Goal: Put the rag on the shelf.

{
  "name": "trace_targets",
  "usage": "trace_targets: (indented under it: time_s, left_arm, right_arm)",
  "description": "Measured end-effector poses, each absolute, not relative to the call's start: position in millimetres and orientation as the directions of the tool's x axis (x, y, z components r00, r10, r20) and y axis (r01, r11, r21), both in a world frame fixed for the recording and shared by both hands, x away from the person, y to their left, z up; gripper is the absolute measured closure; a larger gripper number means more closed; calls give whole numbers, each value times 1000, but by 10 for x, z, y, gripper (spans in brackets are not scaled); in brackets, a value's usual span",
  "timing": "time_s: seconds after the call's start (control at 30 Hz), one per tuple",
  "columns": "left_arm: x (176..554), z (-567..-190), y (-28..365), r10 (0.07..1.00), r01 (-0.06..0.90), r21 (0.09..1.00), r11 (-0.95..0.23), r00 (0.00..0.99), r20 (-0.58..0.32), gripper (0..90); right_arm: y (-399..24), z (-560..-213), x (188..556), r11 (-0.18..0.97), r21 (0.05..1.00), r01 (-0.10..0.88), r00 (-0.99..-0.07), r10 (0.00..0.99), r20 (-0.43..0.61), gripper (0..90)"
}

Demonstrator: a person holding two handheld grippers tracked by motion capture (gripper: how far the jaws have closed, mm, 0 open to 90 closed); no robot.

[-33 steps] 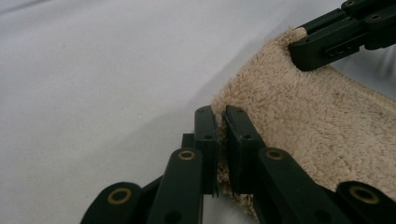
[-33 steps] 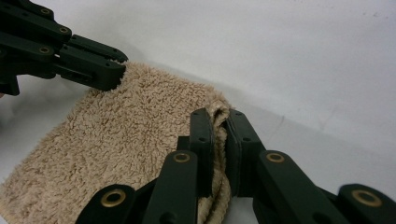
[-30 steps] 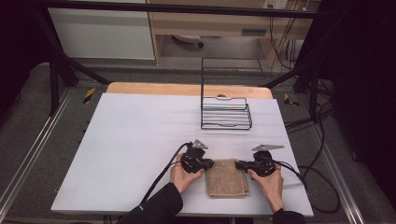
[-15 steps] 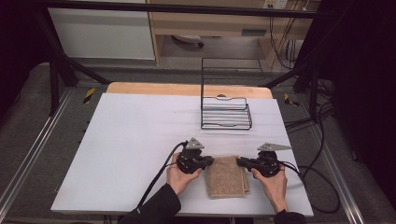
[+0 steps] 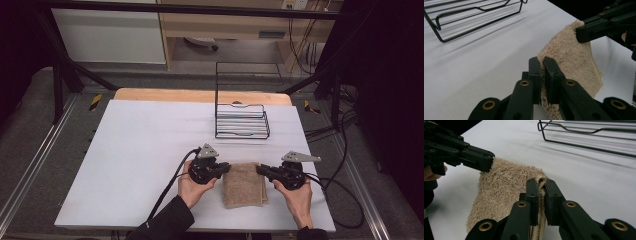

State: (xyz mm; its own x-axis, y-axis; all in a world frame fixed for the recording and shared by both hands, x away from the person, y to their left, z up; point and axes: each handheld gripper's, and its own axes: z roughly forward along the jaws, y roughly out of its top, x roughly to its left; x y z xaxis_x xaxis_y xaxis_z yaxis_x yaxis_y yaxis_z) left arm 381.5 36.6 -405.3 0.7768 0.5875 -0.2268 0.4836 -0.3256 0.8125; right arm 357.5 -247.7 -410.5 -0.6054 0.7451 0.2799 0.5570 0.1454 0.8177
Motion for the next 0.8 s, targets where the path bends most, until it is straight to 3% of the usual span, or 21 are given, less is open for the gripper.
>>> trace_targets:
  time_s: [0.8]
  left_arm:
    - [3790,-3718,369,579,406,867,-289,795,-180,842]
  right_arm:
    - [-2499,-3832,3486,86,886,455,-604,761,237,830]
